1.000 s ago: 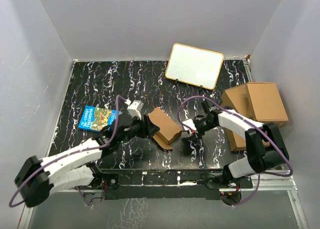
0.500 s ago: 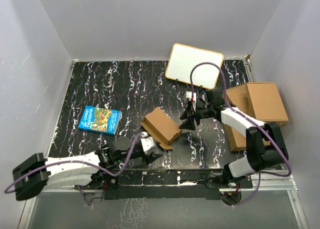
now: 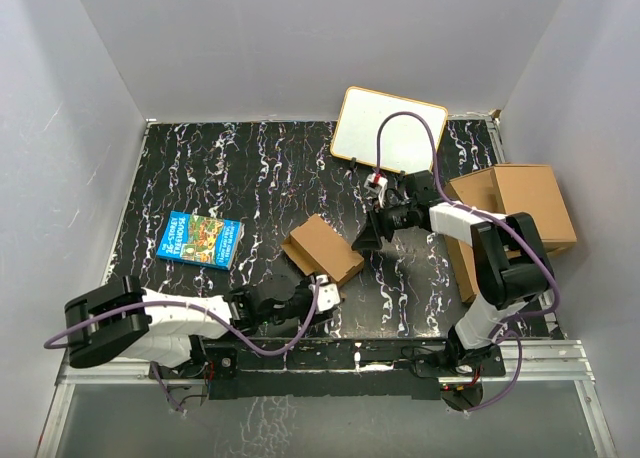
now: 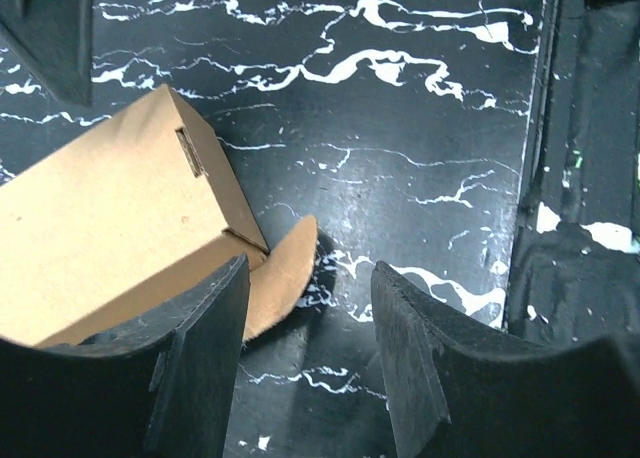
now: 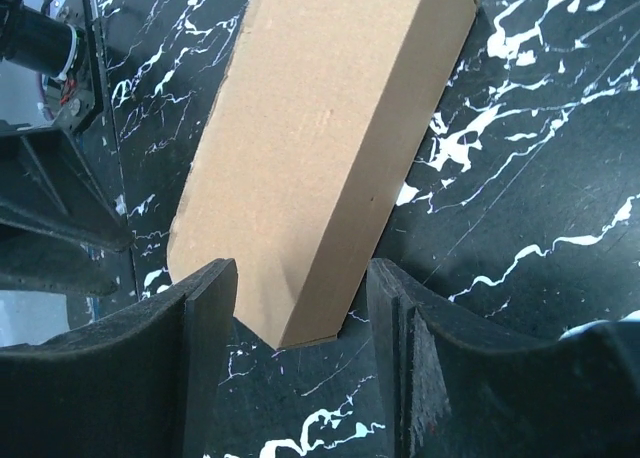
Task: Fold the paper box
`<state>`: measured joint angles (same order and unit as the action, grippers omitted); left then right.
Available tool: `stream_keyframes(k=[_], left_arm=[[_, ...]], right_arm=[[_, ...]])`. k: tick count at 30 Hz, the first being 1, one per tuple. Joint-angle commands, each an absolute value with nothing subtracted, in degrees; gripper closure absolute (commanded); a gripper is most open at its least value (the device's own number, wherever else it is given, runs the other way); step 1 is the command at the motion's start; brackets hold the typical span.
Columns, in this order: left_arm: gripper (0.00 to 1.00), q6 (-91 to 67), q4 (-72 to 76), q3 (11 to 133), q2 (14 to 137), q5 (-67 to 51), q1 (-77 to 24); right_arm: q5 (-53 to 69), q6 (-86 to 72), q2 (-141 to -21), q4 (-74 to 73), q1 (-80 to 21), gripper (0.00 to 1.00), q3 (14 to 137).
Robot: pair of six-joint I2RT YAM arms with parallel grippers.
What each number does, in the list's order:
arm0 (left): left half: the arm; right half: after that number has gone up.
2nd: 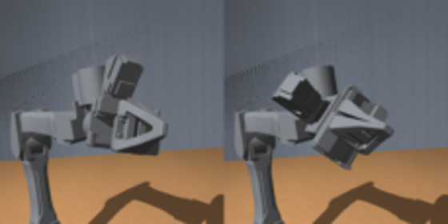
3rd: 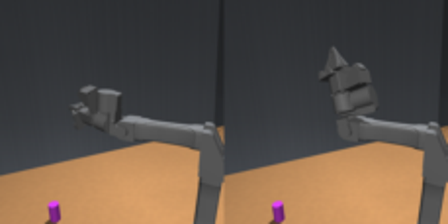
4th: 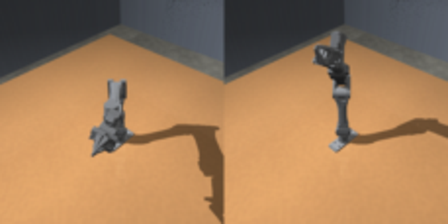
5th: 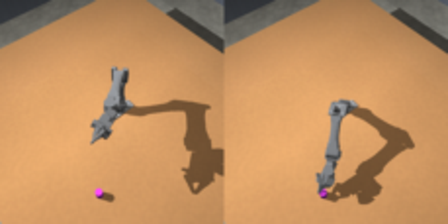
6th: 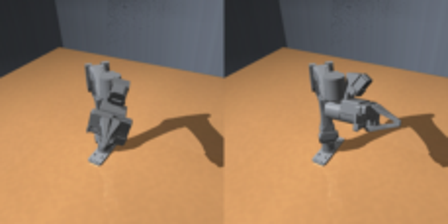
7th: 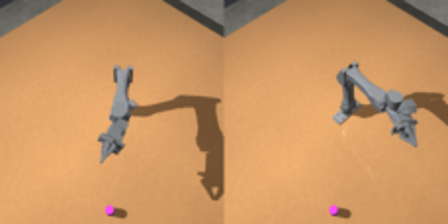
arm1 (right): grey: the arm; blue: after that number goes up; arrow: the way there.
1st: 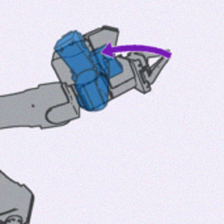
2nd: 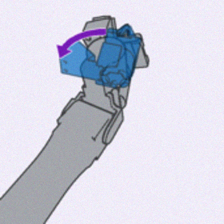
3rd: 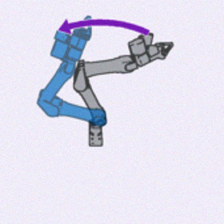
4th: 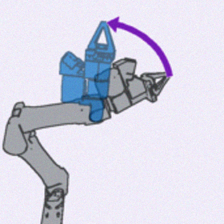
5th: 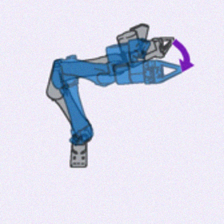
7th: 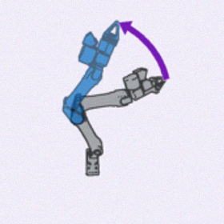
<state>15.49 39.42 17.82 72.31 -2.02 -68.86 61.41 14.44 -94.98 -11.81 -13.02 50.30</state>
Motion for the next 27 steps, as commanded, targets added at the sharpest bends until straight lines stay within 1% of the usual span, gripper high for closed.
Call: stream_keyframes(k=[1, 6, 19, 27], left_arm=[[0.51, 16.58, 40.73, 20.88, 73.58, -0.45, -69.25], [0.55, 15.51, 40.70, 22.46, 76.28, -1.91, -69.34], [0.56, 17.15, 39.05, 23.61, 78.13, -1.31, -69.39], [0.67, 17.32, 39.28, 24.94, 82.07, 1.39, -69.47]], right_arm=[[61.61, 11.31, -97.44, -12.22, -12.91, 0.42, 53.35], [61.91, 10.59, -98.54, -13.27, -13.01, 0.43, 54.10], [61.60, 8.96, -99.14, -11.95, -13.68, 0.45, 53.53], [61.43, 8.61, -99.14, -11.77, -13.89, 0.46, 53.44]])
